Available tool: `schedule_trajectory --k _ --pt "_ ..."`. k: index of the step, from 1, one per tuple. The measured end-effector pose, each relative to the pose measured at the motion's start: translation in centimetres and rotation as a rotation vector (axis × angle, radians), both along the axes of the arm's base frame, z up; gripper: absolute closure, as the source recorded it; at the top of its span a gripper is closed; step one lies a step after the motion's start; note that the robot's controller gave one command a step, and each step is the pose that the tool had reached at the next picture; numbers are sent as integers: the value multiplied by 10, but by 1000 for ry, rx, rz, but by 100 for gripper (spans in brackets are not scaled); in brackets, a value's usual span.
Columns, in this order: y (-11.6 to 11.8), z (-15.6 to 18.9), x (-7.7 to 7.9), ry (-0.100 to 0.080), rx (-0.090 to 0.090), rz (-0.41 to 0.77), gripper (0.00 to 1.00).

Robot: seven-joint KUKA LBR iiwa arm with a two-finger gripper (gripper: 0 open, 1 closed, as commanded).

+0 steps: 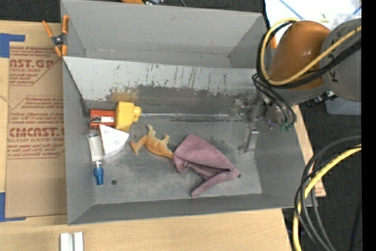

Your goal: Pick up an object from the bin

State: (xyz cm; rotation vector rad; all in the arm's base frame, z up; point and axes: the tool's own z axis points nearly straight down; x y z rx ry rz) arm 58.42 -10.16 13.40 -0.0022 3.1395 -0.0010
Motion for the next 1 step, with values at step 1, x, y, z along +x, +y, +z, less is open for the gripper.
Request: schedule_trajectory --k 1 --pt "0 0 0 0 0 0 0"
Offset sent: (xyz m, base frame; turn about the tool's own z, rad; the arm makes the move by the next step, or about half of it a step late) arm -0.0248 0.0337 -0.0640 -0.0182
